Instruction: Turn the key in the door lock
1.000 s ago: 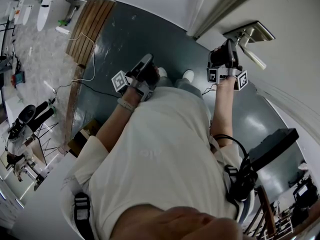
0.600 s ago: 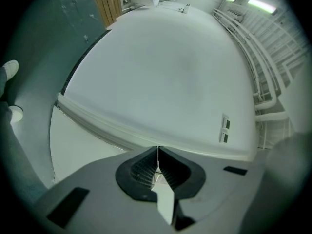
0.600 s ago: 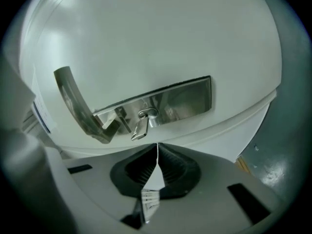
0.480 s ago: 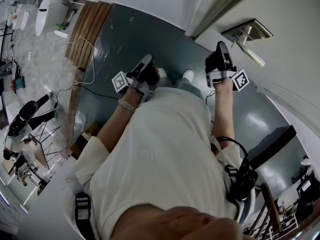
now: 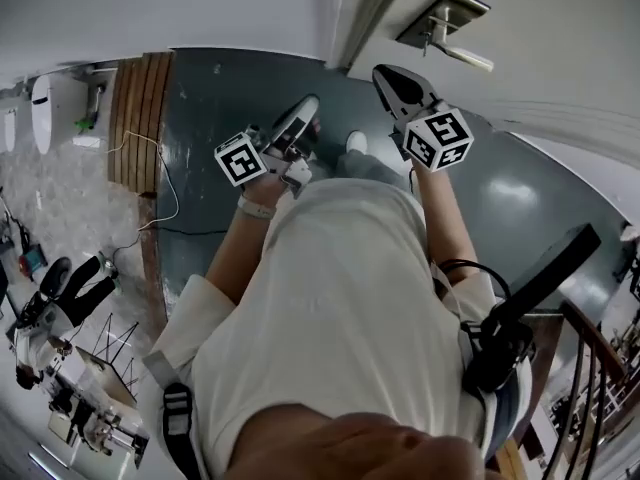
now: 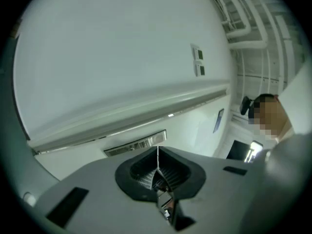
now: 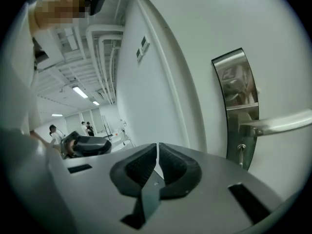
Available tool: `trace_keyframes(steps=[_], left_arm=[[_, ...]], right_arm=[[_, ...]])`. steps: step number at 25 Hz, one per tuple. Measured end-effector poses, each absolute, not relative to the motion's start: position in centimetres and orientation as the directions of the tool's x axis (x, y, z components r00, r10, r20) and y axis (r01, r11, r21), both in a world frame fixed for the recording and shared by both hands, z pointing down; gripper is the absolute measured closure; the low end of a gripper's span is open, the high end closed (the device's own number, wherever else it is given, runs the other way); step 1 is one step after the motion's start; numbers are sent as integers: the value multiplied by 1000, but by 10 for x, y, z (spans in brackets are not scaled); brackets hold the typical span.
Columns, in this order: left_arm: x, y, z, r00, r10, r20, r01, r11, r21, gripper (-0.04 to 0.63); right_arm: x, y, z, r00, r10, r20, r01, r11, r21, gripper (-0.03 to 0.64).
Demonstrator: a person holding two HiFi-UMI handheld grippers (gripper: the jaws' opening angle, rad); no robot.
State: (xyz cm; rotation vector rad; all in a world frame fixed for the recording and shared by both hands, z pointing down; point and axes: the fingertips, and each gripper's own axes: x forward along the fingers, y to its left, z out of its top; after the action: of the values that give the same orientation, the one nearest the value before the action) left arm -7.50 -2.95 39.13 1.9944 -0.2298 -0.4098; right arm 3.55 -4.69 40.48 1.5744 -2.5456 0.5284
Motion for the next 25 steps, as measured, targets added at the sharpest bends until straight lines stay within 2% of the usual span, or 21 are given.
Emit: trace_keyframes(steps=[3, 7, 15, 20, 25], left_arm=[[-62, -21, 374, 947, -263, -184, 21, -521, 853, 586], [-53, 6, 372, 964, -192, -185, 64, -505, 861, 586], [21, 77, 349, 957, -252, -144, -10, -525, 851, 586], [76, 123, 366, 955, -275, -115, -50, -530, 847, 586], [103, 192, 334, 949, -298, -101, -87, -556, 826, 586]], right_arm=[[29, -36, 395, -483, -847, 222, -854, 400, -332, 597], [34, -16, 400, -486, -845, 223, -845, 388, -368, 597], [115, 51, 364, -553, -833, 17, -661, 426, -618, 595], [159, 107, 372, -592, -804, -51, -591, 476, -651, 595], [152, 176, 346, -660, -743, -110, -497, 542, -677, 595]])
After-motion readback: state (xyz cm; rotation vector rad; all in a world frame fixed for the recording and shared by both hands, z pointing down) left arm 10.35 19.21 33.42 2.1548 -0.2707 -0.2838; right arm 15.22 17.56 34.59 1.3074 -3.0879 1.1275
